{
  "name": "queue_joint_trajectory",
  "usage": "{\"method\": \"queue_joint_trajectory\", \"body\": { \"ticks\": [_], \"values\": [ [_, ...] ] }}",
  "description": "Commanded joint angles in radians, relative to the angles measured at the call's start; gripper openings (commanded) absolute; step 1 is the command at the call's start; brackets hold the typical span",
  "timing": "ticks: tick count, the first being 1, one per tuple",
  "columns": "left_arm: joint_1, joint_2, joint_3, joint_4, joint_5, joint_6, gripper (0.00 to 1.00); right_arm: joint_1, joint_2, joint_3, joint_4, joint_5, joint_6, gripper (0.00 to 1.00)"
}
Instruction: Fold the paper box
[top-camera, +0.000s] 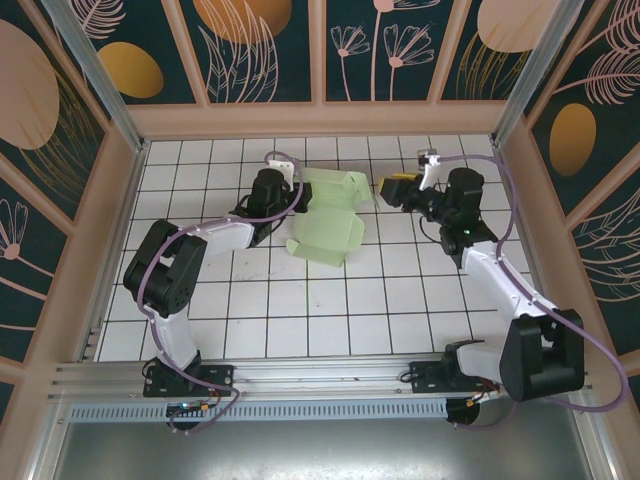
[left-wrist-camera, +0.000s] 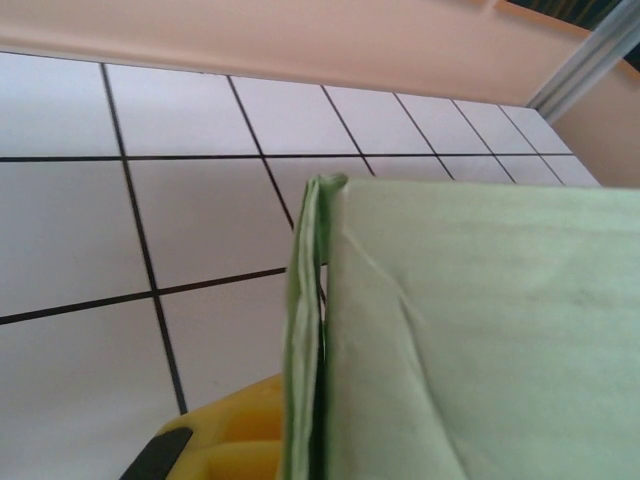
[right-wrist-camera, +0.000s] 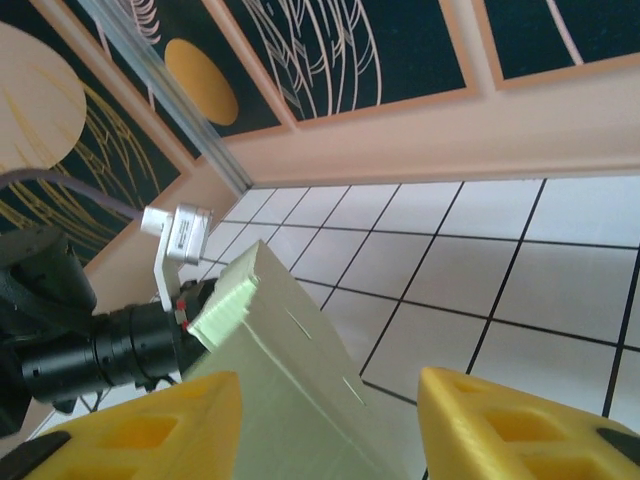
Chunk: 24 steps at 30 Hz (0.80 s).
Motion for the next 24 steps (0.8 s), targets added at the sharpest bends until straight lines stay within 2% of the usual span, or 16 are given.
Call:
{"method": "queue_joint_trajectory", "body": {
  "ticks": [1, 5, 13, 24],
  "values": [
    [0.003, -0.01, 0.01, 0.067, 0.074, -0.008, 0.0, -0.008, 0.033, -0.026, 0.068, -0.111, -0.041, 0.46],
    [0.003, -0.006, 0.019, 0.062, 0.086, -0.014, 0.0, 0.002, 0.056, -0.04, 0.088, -0.165, -0.044, 0.44],
    [0.003, 0.004, 0.025, 0.059, 0.106, -0.021, 0.0, 0.06, 0.091, -0.036, 0.115, -0.168, -0.077, 0.42],
    [0.003, 0.004, 0.028, 0.061, 0.113, -0.027, 0.0, 0.16, 0.17, 0.069, -0.048, -0.019, -0.212, 0.41]
  ]
}}
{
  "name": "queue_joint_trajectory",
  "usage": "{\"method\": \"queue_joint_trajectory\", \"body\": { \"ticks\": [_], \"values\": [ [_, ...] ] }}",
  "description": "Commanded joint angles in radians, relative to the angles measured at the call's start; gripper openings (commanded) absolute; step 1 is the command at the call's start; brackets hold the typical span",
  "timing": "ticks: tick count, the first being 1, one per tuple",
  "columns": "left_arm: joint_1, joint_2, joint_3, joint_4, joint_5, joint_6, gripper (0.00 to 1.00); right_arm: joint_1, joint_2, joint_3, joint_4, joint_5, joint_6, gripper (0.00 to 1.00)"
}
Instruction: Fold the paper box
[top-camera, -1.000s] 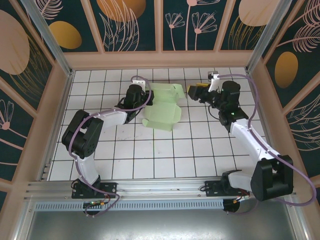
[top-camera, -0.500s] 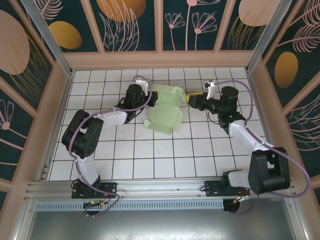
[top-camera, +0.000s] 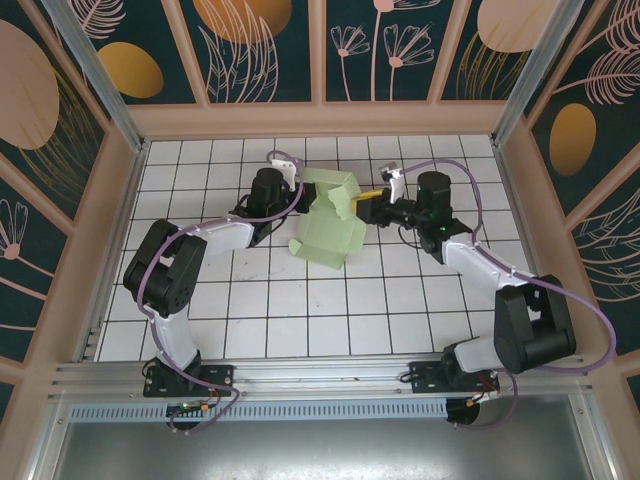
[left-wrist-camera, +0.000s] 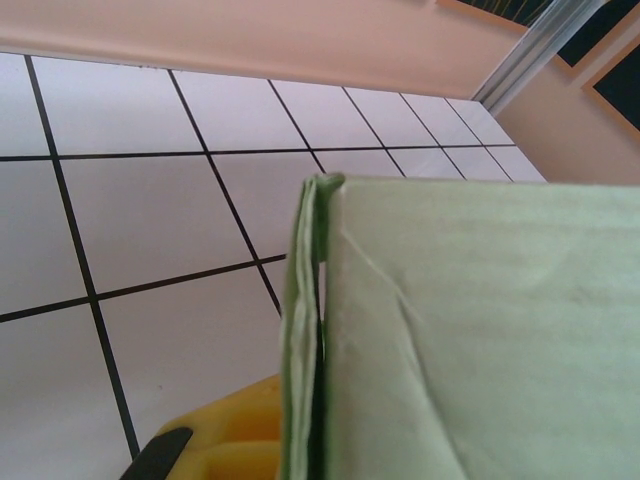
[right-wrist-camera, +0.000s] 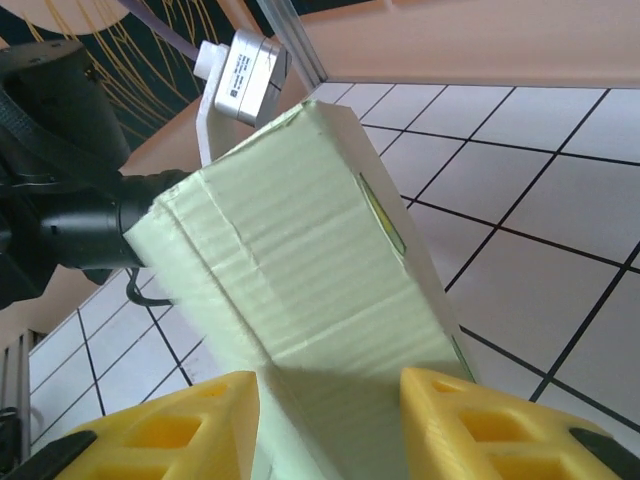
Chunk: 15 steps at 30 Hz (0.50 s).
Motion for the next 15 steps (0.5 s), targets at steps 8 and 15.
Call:
{"method": "queue_joint_trajectory", "body": {
  "ticks": [8, 15],
  "values": [
    [0.002, 0.011, 0.044, 0.022, 0.034, -0.012, 0.0, 0.049, 0.018, 0.052, -0.054, 0.141, -0.09, 0.41],
    [0.002, 0.03, 0.061, 0.01, 0.032, -0.023, 0.0, 0.084, 0.025, 0.063, -0.075, 0.266, -0.147, 0.4]
  ]
}}
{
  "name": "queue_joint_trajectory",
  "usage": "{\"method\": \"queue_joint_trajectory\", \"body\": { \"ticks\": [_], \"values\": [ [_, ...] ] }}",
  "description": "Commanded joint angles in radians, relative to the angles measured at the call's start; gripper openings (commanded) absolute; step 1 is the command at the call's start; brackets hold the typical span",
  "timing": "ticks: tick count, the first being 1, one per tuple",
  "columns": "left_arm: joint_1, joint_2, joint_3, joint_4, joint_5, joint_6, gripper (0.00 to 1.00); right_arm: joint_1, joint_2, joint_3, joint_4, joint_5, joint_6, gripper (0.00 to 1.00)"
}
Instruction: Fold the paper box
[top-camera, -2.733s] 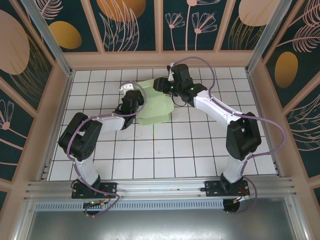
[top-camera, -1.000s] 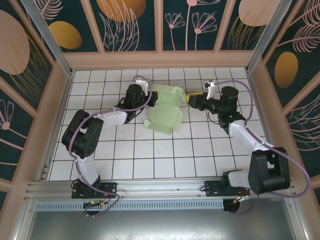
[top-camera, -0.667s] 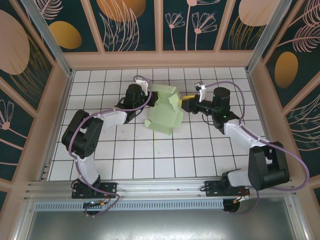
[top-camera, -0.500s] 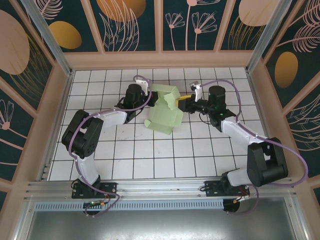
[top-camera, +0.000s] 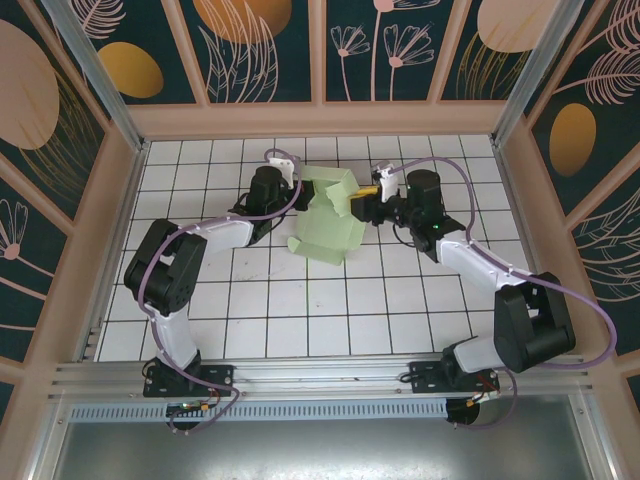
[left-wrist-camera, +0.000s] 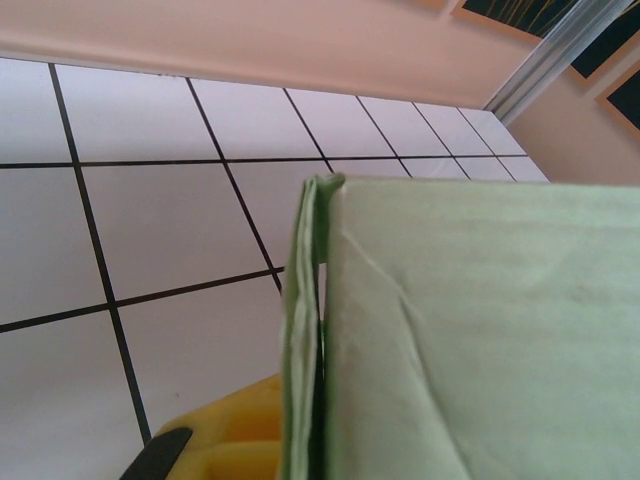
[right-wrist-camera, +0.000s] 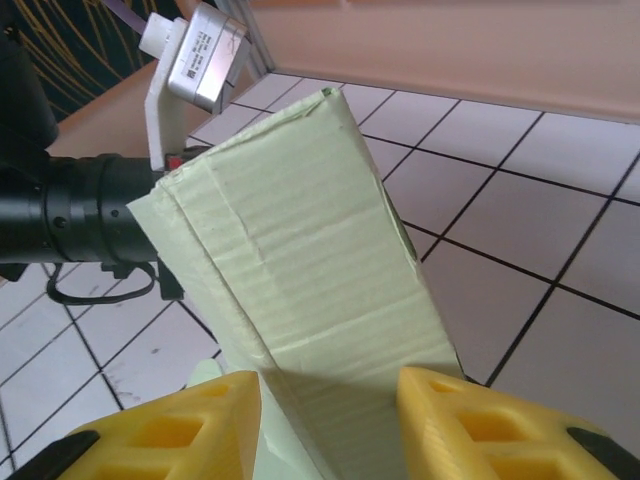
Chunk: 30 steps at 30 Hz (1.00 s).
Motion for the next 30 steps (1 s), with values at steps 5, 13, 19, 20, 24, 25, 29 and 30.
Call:
{"method": "queue_joint_trajectory", "body": {
  "ticks": [5, 13, 19, 20, 24, 25, 29, 30],
  "values": [
    [-0.009, 0.014, 0.049, 0.001, 0.04, -0.012, 0.0, 0.029, 0.027, 0.03, -0.02, 0.129, -0.063, 0.38],
    [-0.008, 0.02, 0.049, -0.002, 0.046, -0.023, 0.0, 0.057, 0.037, 0.043, -0.024, 0.198, -0.085, 0.38],
    [-0.008, 0.02, 0.05, -0.006, 0.044, -0.019, 0.0, 0.062, 0.036, 0.046, -0.021, 0.241, -0.083, 0.37],
    [-0.009, 0.019, 0.052, -0.006, 0.046, -0.02, 0.0, 0.064, 0.037, 0.047, -0.021, 0.254, -0.082, 0.36],
    [-0.009, 0.022, 0.052, -0.006, 0.049, -0.023, 0.0, 0.074, 0.042, 0.053, -0.019, 0.311, -0.074, 0.32],
    [-0.008, 0.02, 0.052, -0.006, 0.051, -0.023, 0.0, 0.076, 0.044, 0.055, -0.02, 0.331, -0.072, 0.32],
    [-0.009, 0.022, 0.053, -0.006, 0.052, -0.026, 0.0, 0.083, 0.05, 0.06, -0.021, 0.404, -0.054, 0.3],
    [-0.008, 0.023, 0.055, -0.006, 0.053, -0.027, 0.0, 0.086, 0.052, 0.062, -0.024, 0.426, -0.049, 0.29]
  ]
}}
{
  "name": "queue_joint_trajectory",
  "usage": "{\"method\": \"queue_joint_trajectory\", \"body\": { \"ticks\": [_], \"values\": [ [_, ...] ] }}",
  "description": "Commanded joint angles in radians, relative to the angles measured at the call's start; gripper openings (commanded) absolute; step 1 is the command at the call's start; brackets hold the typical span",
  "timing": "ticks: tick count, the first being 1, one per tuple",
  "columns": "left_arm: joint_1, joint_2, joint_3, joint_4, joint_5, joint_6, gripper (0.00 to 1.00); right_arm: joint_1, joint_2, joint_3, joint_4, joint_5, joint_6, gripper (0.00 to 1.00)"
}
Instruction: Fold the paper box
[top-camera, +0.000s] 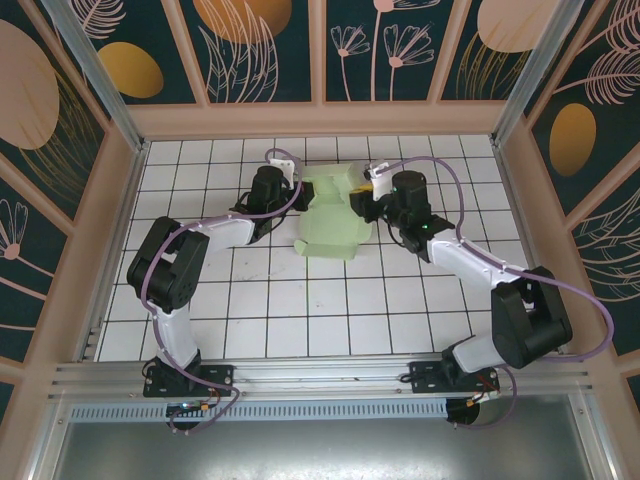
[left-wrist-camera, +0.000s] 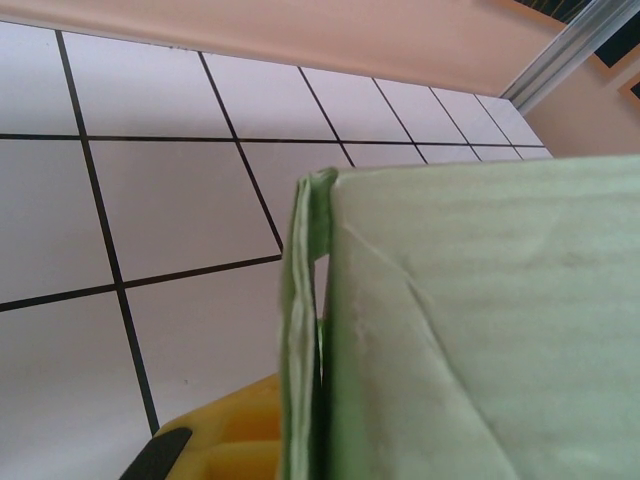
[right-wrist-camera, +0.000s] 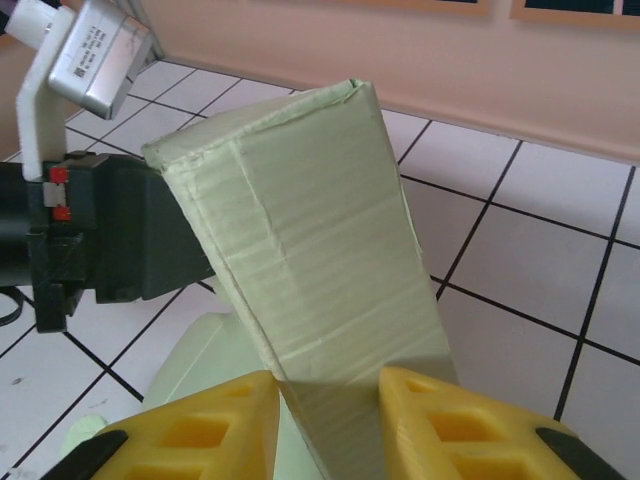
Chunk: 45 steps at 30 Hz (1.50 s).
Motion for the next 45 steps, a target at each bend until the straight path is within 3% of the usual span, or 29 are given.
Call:
{"method": "queue_joint_trajectory", "body": {
  "ticks": [1, 20, 33, 37, 43, 45],
  "values": [
    [-0.011, 0.004, 0.041, 0.027, 0.055, -0.012, 0.0, 0.012, 0.024, 0.035, -0.007, 0.128, 0.014, 0.29],
    [-0.011, 0.008, 0.048, 0.022, 0.072, -0.035, 0.0, 0.121, 0.094, 0.09, -0.007, 0.47, 0.012, 0.24],
    [-0.011, 0.026, 0.075, 0.004, 0.072, -0.048, 0.0, 0.199, 0.178, 0.148, 0.004, 0.753, -0.013, 0.11],
    [-0.01, 0.037, 0.086, 0.002, 0.073, -0.055, 0.0, 0.21, 0.197, 0.162, -0.005, 0.799, -0.022, 0.0],
    [-0.012, 0.041, 0.094, -0.009, 0.073, -0.054, 0.0, 0.221, 0.215, 0.17, -0.001, 0.834, -0.026, 0.0],
    [-0.012, 0.039, 0.093, -0.011, 0.071, -0.054, 0.0, 0.223, 0.222, 0.176, -0.001, 0.84, -0.028, 0.12]
  ]
}}
